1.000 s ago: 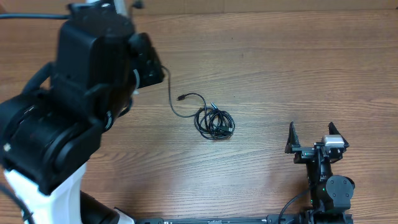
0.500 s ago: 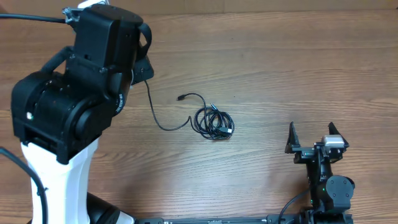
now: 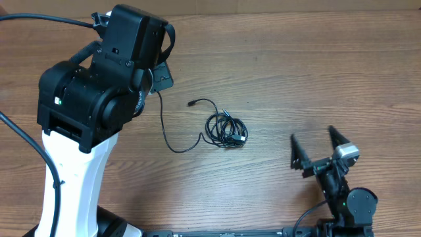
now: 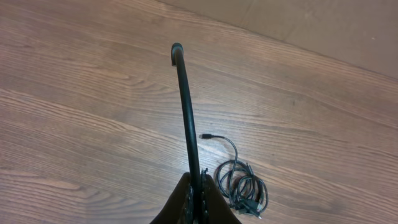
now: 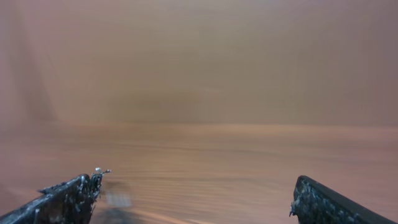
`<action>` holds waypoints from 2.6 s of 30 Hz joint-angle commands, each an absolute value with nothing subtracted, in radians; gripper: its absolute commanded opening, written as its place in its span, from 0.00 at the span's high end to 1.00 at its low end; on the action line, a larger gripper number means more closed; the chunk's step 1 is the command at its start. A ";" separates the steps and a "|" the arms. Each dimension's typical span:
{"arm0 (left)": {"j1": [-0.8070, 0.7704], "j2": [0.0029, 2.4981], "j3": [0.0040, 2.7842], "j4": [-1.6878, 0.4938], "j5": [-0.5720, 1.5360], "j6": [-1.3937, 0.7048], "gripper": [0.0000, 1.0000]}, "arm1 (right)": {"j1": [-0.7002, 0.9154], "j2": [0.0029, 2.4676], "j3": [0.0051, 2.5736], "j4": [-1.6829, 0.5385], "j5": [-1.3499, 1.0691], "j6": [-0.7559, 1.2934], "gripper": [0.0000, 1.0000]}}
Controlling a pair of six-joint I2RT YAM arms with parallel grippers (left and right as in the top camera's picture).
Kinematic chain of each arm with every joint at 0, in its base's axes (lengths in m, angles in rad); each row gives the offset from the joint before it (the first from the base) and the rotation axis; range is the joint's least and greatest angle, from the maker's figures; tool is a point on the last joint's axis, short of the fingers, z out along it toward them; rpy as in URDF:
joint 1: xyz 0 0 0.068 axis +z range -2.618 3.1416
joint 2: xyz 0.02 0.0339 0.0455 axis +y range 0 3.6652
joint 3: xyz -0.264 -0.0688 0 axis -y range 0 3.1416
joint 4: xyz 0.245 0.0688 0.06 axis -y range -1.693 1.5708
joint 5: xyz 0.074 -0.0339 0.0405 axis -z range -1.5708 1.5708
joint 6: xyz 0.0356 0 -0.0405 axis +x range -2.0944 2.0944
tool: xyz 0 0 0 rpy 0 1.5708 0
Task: Untangle cables
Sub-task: 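Lift the cable strand with the left gripper up and to the left, then move the right gripper to the remaining cable coil and lower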
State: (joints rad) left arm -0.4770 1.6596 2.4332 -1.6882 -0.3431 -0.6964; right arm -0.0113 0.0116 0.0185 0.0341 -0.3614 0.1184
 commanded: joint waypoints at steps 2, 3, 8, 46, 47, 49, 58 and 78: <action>-0.473 1.662 2.429 -1.689 -0.327 -0.694 0.96 | -0.006 0.003 0.009 0.107 -0.706 0.434 0.00; -0.473 1.662 2.429 -1.689 -0.323 -0.694 0.96 | -0.006 0.003 0.009 0.142 -0.716 0.440 0.00; -0.473 1.662 2.429 -1.689 -0.321 -0.695 0.96 | -0.009 0.003 0.079 0.336 -0.726 0.423 0.00; -0.470 1.662 2.429 -1.685 -0.321 -0.802 0.96 | 0.141 1.205 0.962 -0.896 -1.077 -0.098 0.00; -0.470 1.662 2.429 -1.685 -0.322 -0.812 0.96 | 0.180 1.217 0.962 -0.896 -1.042 -0.138 0.00; -0.470 1.662 2.429 -1.685 -0.321 -0.841 0.96 | 0.266 1.238 0.962 -0.885 -0.925 -0.170 0.00; -0.469 1.662 2.429 -1.635 -0.262 -0.879 0.96 | 0.621 1.292 0.962 -0.710 -0.344 -0.170 0.00; -0.020 1.660 2.516 -1.544 0.575 -0.841 0.96 | 0.706 1.346 0.962 -0.390 -0.293 -0.165 0.00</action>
